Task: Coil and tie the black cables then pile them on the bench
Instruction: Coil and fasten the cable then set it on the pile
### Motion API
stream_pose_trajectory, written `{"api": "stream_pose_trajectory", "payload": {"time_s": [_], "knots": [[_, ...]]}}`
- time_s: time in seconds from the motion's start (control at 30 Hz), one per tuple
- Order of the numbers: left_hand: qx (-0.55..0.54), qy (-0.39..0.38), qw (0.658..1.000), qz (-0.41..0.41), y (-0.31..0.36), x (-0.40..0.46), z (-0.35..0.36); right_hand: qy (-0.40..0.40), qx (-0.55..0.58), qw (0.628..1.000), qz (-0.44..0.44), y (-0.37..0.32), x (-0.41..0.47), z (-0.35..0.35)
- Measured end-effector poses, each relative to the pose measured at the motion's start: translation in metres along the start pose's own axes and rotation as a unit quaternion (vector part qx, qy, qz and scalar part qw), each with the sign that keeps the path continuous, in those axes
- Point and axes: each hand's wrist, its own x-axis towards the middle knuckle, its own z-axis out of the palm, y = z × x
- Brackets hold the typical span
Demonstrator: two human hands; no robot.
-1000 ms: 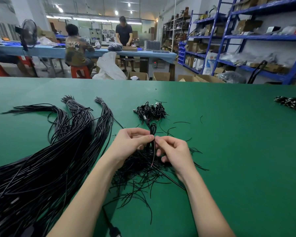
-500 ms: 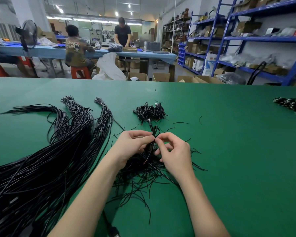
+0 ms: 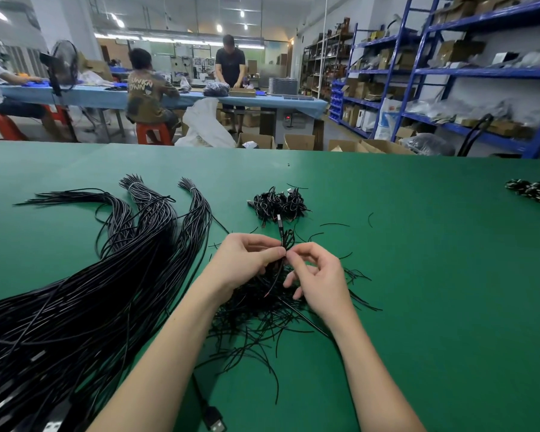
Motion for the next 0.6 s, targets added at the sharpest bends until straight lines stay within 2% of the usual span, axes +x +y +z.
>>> {"api": "stream_pose_trajectory", "payload": {"time_s": [0.1,0.27,0.43,0.47,0.5,0.57,0.6], "knots": [[-0.069,-0.02,0.996,-0.05,0.001,0.0,0.0,0.01,0.02,1.0,-0.005,0.001,-0.001,0.006],[-0.169,-0.039,0.982,-0.073,0.004,0.0,0.002,0.025,0.161,0.985,0.049,-0.006,-0.002,0.017],[-0.142,-0.039,0.986,-0.072,0.003,0.0,0.002,-0.017,0.291,0.947,0.133,-0.01,0.0,0.015],[-0.125,-0.035,0.989,-0.066,0.003,0.0,0.001,-0.034,0.325,0.93,0.169,-0.011,0.002,0.011],[-0.102,-0.03,0.993,-0.059,0.003,0.0,0.001,-0.059,0.379,0.897,0.22,-0.011,0.003,0.007],[-0.048,-0.014,0.998,-0.037,0.002,0.0,0.002,-0.09,0.505,0.794,0.325,-0.012,0.005,0.002],[-0.028,-0.003,0.999,-0.03,0.001,0.0,0.003,-0.091,0.527,0.771,0.346,-0.013,0.005,0.001]]}}
